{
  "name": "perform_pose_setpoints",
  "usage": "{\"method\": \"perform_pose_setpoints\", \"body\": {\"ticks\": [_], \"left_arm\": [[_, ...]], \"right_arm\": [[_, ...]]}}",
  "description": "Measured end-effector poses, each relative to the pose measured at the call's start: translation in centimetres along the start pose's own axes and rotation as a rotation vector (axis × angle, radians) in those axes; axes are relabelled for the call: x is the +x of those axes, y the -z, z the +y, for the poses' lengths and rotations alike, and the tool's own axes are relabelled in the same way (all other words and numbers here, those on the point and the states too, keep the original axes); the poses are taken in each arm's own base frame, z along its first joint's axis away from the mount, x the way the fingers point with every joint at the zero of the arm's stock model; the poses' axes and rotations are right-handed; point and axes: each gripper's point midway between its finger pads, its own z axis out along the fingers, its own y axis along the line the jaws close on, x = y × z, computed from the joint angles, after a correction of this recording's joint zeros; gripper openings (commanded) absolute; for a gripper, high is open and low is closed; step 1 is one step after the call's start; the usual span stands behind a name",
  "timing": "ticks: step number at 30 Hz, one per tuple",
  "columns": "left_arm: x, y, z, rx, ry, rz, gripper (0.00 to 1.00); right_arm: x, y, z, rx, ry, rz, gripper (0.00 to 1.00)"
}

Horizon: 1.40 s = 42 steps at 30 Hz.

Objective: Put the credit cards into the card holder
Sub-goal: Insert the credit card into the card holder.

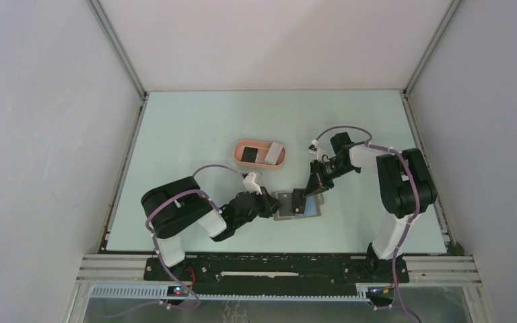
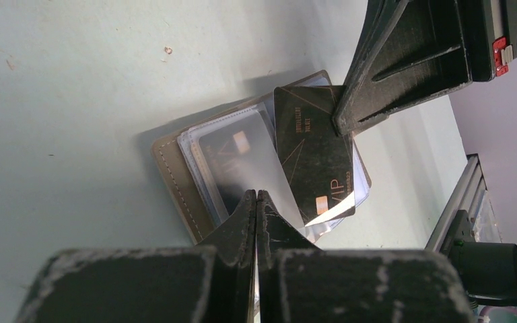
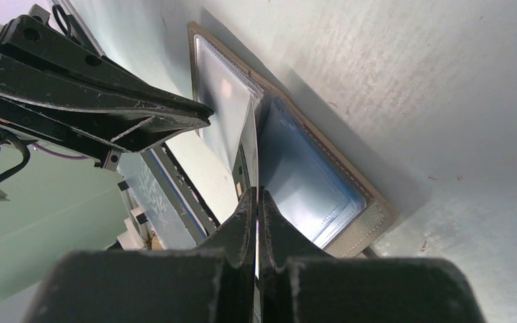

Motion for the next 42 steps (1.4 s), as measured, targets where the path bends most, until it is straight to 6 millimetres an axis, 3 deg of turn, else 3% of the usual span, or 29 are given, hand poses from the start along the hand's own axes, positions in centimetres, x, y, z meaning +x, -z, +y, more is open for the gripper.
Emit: {"method": "perform_pose_setpoints", "body": {"ticks": [28, 42], "left_arm": [[-0.3, -0.1, -0.4, 0.027, 0.004, -0.013, 0.01], [-0.5, -0.1, -0.7, 0.039, 0.006, -0.022, 0.0]], "right_arm": [[1.0, -1.0, -0.1, 0.017, -0.045, 0.049, 0.01], [1.3, -1.8, 0.4, 0.009, -0.035, 0.082, 0.08]]}}
